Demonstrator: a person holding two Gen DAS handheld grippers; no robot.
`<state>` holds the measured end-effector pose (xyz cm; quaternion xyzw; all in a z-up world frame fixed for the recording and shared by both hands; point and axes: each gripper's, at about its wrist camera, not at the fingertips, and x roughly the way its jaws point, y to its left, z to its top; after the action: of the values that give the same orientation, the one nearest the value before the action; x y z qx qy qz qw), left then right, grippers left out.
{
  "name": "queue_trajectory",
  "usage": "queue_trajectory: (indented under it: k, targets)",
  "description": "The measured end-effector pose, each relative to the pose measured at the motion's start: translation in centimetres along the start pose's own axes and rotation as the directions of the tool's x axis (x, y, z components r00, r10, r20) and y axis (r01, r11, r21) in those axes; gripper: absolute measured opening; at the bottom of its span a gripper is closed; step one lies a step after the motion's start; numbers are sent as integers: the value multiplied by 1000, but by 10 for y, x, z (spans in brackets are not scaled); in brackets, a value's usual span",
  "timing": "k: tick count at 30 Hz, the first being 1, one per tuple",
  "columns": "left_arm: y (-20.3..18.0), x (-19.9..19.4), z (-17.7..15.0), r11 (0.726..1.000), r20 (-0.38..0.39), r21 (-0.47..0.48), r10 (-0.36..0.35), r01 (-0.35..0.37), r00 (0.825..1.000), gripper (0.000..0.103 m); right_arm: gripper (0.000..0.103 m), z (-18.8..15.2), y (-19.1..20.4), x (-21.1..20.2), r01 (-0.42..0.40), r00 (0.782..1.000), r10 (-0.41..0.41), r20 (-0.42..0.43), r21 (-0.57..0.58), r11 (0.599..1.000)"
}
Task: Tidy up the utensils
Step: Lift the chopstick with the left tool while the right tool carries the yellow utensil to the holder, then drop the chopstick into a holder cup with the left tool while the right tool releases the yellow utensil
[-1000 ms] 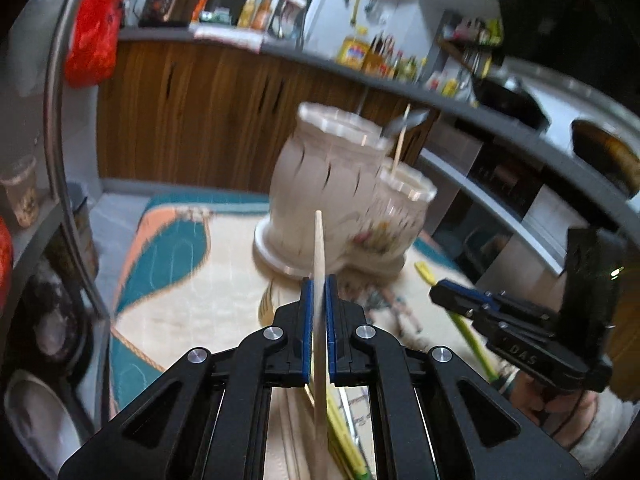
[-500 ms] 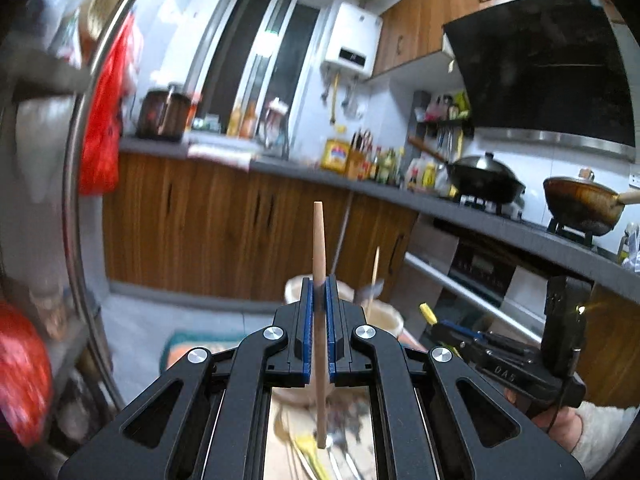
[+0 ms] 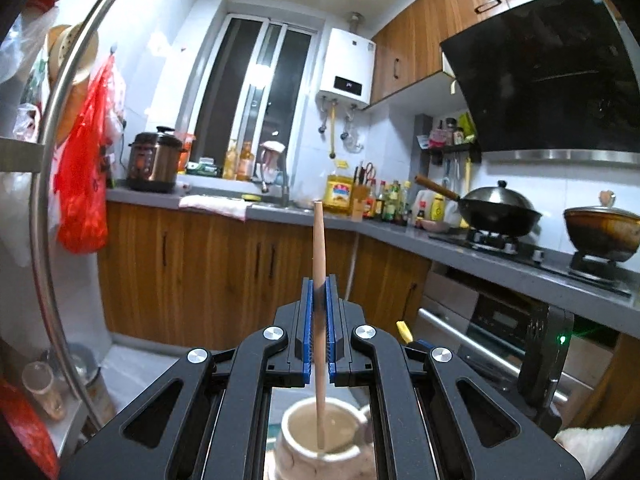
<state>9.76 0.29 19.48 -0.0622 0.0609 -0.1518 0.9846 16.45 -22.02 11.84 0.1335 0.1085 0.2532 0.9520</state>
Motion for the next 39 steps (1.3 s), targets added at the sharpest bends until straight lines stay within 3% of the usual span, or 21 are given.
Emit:
queue_trajectory:
  k: [6,15,28,39]
  targets:
    - [1,30,-18,999,-52,41,24,-22,998,7,10,-9,-16,28,-12,1000,13,-18,41,999]
    - [14,46,-42,1000,-120,13,3,-1,993,7,10,-33,-13,48,13,998,-15,-56,-34,999]
    - [22,33,-66,999,-201,-32,-35,29,979,7,10,-47,-10,2,103,986,-115,-121,-100,990]
    - [-2,38,-93,998,-292,58,-15,33,956,7,10,-64,-21,-10,118,975,-130,-180,-75,990]
